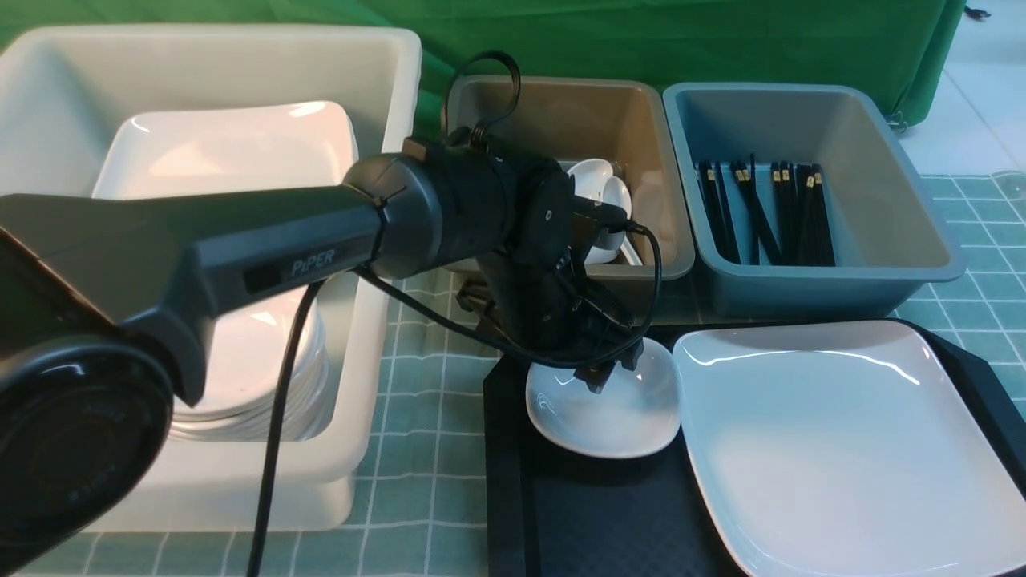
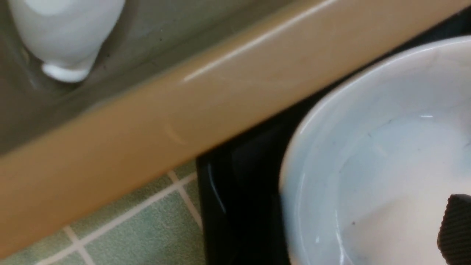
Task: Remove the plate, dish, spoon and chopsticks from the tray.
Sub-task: Use the left arm to grab a small plate from the dinner plate
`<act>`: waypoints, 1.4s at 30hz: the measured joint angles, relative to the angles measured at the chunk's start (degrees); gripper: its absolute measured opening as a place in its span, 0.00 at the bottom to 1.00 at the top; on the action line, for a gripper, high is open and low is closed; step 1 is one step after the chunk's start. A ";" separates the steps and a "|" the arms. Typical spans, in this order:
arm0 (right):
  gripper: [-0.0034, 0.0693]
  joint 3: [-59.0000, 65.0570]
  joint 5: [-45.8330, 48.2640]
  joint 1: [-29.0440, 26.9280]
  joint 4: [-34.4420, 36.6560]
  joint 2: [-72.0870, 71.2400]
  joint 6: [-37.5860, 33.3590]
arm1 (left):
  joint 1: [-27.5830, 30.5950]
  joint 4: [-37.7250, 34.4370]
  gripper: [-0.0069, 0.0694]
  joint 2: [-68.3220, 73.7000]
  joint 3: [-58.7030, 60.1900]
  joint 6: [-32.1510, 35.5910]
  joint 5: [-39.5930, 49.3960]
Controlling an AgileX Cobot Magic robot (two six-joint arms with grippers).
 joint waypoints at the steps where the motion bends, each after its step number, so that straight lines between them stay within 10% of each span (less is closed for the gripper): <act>1: 0.22 0.00 0.00 0.00 0.00 0.00 0.00 | 0.00 0.44 0.84 0.00 0.00 0.00 0.00; 25: 0.24 1.63 -0.04 0.00 0.05 0.00 -0.06 | 0.00 -1.69 0.81 1.88 0.00 0.24 0.00; 35: 0.24 1.63 -0.04 0.00 0.05 0.00 -0.11 | 0.11 -1.91 0.28 2.02 -0.19 0.43 1.89; 42: 0.24 1.63 -0.04 0.00 0.05 0.00 -0.11 | 0.11 -1.31 0.23 -0.09 -0.21 0.48 4.84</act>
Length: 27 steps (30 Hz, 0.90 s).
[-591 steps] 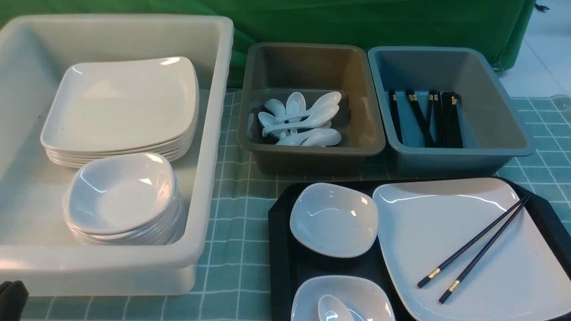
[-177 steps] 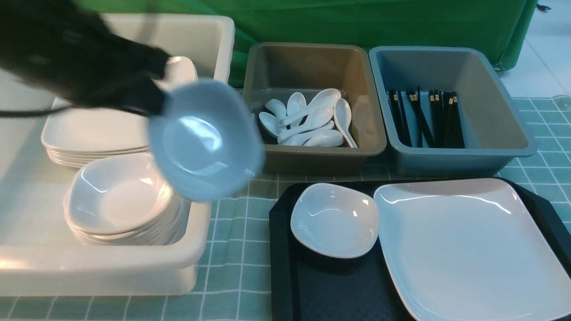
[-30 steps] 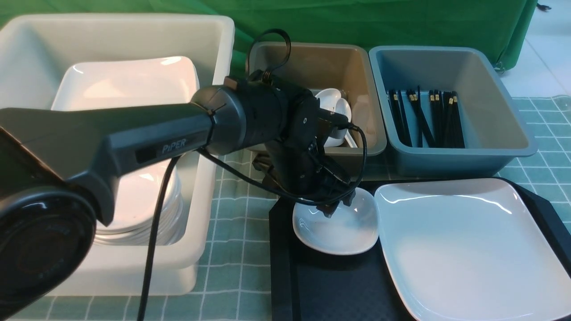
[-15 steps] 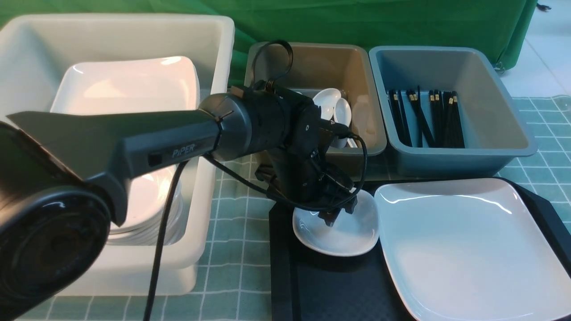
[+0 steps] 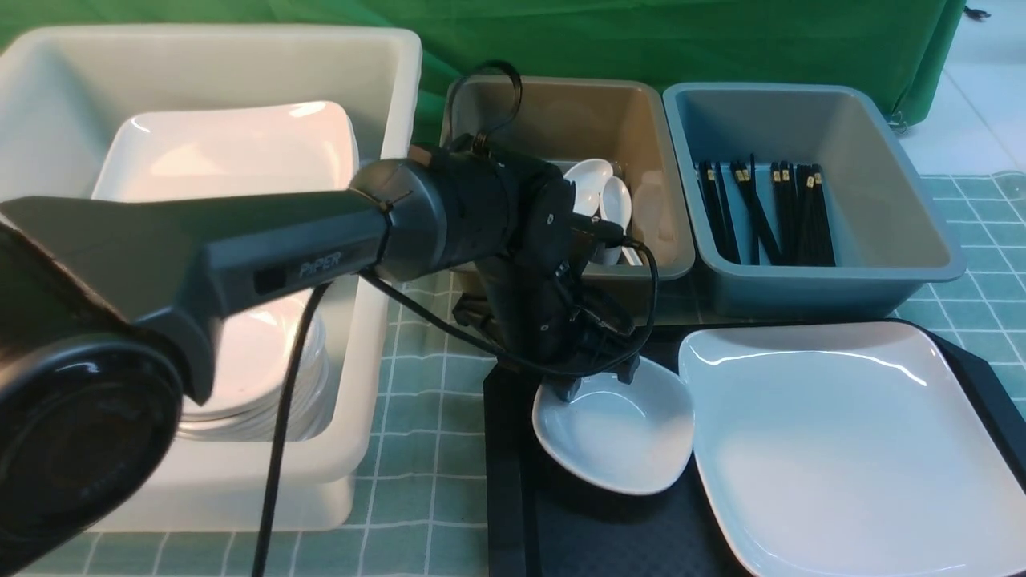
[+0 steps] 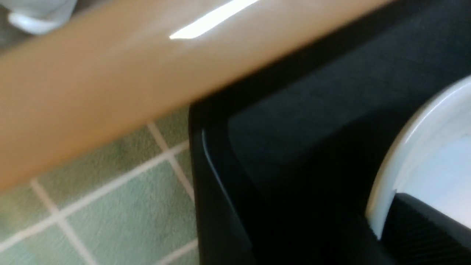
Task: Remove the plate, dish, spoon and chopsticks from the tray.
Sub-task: Use the left arm to grab a small plate from the dinner plate, then use the left arm to put the small plate into the large storage box on the left
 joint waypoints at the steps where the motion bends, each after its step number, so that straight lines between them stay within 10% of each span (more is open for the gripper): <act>1: 0.24 0.00 0.00 0.00 0.00 0.00 0.00 | 0.00 0.12 0.21 -0.64 0.00 0.14 0.88; 20: 0.24 0.00 0.00 0.00 0.00 0.00 -0.05 | 2.24 -9.00 0.12 -15.95 0.17 6.11 5.93; 27: 0.24 0.00 -0.13 0.00 0.00 0.00 -0.05 | 11.46 -12.17 0.12 -28.20 0.58 7.42 11.93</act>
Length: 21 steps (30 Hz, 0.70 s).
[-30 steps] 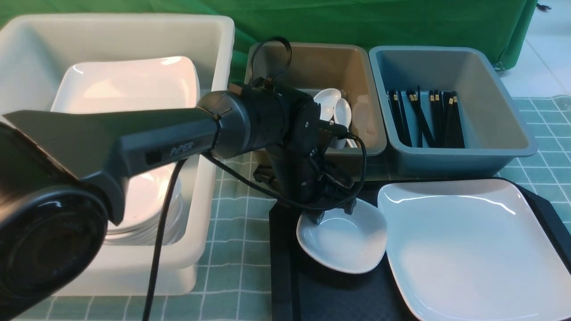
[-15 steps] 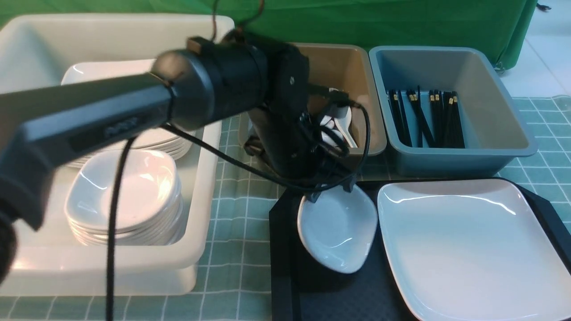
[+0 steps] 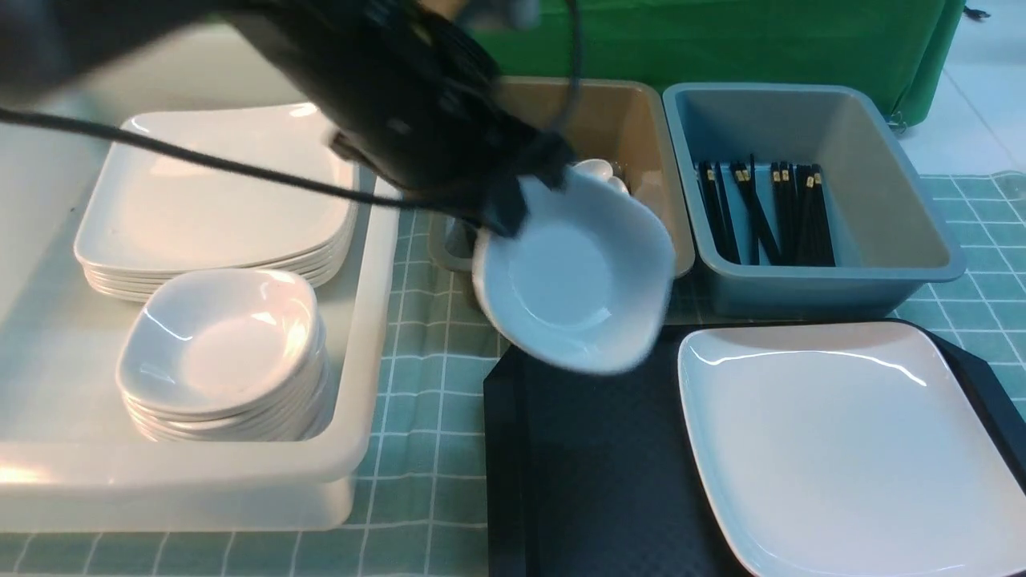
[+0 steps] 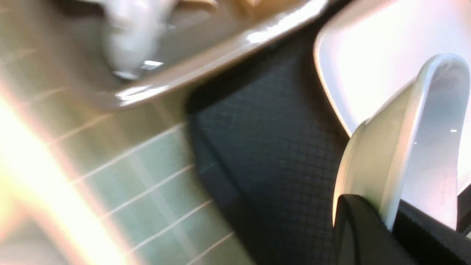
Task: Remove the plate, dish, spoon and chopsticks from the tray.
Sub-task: Use the left arm to put the small plate into the large storage box on the left
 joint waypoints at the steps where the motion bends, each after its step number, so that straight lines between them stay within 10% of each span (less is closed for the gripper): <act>1: 0.24 0.00 -0.12 0.00 0.00 0.00 0.00 | 3.15 -0.35 0.12 -2.87 0.84 0.05 0.93; 8: 0.24 0.00 -1.13 0.00 0.81 0.00 0.00 | 26.81 -4.14 0.12 -16.88 15.30 5.27 0.98; 21: 0.24 0.00 -1.40 0.00 0.99 0.00 0.00 | 37.33 -9.50 0.12 -13.11 29.30 17.41 -8.82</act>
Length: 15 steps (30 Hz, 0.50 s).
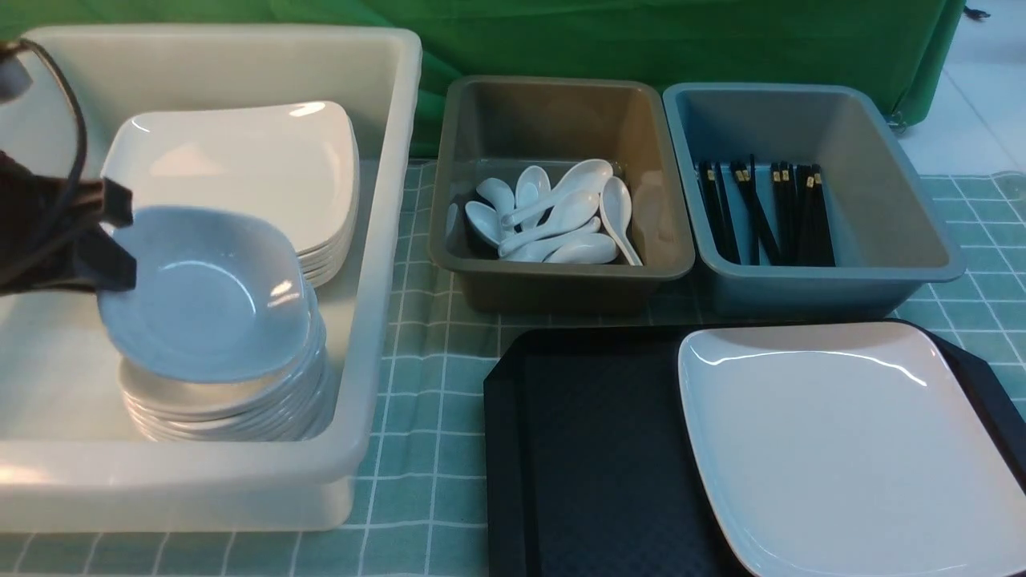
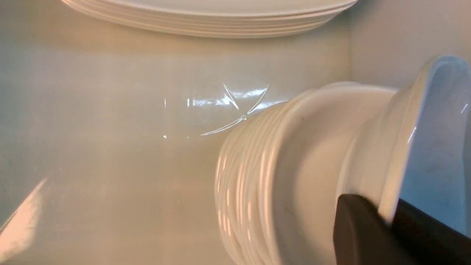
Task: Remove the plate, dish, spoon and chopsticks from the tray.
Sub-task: Use the left arm to put the small plate into the large storage box on the left
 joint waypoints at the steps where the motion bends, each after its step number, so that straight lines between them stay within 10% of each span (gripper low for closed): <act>1: 0.24 0.00 0.00 0.00 0.00 0.00 0.00 | -0.03 0.00 0.12 0.14 0.00 0.43 0.00; 11: 0.25 -0.37 1.79 1.85 1.44 0.64 -3.05 | 0.15 4.05 0.47 3.30 -0.66 0.78 -2.41; 15: 0.27 -3.12 2.18 10.96 1.82 3.48 -3.69 | 0.15 7.84 0.71 3.36 -5.44 -3.00 0.51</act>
